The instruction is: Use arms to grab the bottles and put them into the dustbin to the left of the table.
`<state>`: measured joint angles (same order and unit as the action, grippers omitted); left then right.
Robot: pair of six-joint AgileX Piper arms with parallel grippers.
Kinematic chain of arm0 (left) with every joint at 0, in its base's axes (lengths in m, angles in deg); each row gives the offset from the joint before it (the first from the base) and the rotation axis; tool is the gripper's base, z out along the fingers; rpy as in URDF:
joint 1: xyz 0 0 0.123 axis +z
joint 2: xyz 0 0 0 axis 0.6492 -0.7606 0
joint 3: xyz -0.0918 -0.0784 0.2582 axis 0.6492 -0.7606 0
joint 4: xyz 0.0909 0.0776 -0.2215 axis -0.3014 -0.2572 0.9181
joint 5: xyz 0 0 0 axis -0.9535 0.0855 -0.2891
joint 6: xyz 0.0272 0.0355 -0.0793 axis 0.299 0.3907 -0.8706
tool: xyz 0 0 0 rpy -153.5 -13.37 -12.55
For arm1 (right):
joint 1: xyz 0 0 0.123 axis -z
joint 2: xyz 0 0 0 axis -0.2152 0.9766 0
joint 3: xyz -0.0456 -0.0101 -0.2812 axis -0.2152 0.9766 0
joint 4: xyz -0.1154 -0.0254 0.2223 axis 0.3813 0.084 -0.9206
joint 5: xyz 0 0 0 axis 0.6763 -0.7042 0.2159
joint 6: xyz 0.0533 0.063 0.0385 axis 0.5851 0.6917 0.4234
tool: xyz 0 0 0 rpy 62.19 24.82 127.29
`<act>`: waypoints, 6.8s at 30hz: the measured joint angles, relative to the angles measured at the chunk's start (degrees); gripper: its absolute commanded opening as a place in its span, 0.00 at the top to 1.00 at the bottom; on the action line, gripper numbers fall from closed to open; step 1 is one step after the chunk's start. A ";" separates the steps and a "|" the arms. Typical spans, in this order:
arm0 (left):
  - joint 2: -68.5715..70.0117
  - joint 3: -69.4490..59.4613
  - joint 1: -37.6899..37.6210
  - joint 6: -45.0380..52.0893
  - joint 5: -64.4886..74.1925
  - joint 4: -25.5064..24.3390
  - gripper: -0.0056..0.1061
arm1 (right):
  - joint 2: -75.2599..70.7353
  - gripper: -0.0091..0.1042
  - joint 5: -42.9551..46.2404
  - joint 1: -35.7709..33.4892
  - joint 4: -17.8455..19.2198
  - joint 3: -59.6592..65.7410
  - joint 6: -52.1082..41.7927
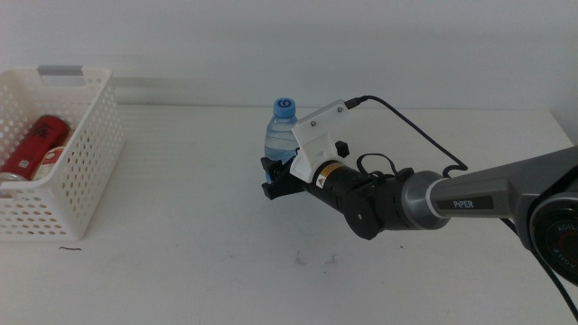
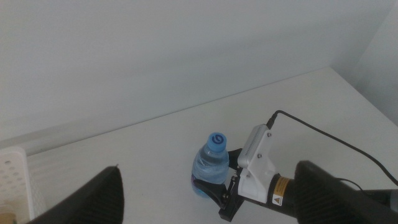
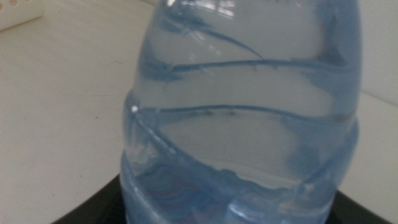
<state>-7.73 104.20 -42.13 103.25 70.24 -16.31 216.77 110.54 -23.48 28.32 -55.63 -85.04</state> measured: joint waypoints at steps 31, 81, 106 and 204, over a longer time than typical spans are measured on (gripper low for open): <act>0.00 0.00 0.00 0.00 -0.37 0.00 0.11 | -73.64 0.15 -58.54 5.98 -2.27 29.54 4.35; -3.68 -69.66 -27.58 -30.46 -91.16 -34.90 0.11 | -80.49 0.15 -70.37 6.80 -1.54 17.70 4.71; -55.64 -38.98 -25.40 -31.50 -114.97 -37.13 0.11 | -80.49 0.15 -70.37 6.80 -1.65 17.70 4.71; 16.25 -39.60 -4.19 -6.42 -31.40 -19.45 0.11 | -80.49 0.15 -70.37 6.80 -1.65 17.70 4.71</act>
<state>8.51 64.60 -46.32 96.83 38.83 -35.76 136.28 40.17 -16.68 26.66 -37.93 -80.33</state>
